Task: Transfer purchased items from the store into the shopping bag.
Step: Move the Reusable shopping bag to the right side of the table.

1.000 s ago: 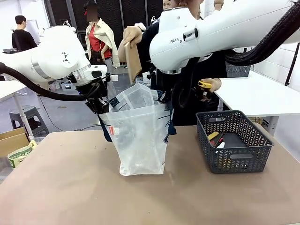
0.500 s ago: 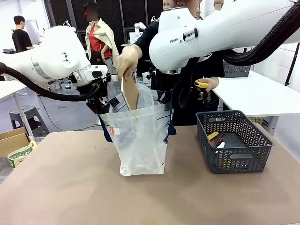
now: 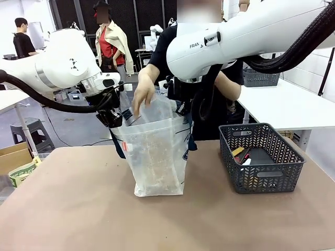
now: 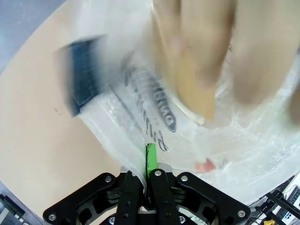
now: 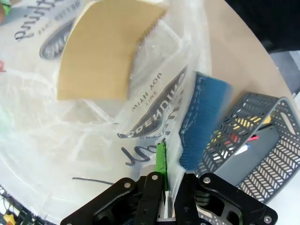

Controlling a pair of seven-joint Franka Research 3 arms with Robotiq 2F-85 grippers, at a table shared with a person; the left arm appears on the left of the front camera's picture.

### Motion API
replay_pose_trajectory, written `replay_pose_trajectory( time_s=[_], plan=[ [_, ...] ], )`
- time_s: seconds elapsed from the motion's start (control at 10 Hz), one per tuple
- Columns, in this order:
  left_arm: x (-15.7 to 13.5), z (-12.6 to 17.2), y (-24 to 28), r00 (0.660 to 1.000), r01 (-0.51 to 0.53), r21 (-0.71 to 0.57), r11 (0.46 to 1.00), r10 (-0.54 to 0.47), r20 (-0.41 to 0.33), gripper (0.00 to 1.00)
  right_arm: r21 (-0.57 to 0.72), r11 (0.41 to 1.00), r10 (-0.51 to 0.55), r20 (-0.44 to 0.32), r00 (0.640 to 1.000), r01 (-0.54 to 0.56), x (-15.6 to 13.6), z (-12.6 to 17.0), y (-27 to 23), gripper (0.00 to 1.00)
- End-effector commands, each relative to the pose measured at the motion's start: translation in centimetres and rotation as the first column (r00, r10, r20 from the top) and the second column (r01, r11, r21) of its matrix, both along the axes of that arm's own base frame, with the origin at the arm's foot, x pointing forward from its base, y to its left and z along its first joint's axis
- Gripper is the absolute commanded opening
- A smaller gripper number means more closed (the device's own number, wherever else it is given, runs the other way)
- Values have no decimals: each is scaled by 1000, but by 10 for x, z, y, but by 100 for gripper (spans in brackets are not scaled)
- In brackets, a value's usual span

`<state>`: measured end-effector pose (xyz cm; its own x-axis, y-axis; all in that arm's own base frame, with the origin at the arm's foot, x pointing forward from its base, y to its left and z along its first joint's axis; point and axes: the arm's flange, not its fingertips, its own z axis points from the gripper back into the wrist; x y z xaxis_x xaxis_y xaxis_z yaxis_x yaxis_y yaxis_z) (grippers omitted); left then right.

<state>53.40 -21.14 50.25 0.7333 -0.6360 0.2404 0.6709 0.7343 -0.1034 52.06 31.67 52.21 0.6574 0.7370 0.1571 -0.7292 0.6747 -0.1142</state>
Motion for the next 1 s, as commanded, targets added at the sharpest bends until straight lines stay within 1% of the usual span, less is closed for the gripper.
replay_pose_trajectory(
  time_s=[0.0, 0.9],
  plan=[
    [0, 1, 2, 1000, -6, -1, 1000, 6, 0, 0, 0, 1000, -3, 1, 1000, 3, 1, 0, -2, 0],
    [0, 1, 2, 1000, -6, -1, 1000, 6, 0, 0, 0, 1000, -3, 1, 1000, 3, 1, 0, -2, 0]
  ],
)
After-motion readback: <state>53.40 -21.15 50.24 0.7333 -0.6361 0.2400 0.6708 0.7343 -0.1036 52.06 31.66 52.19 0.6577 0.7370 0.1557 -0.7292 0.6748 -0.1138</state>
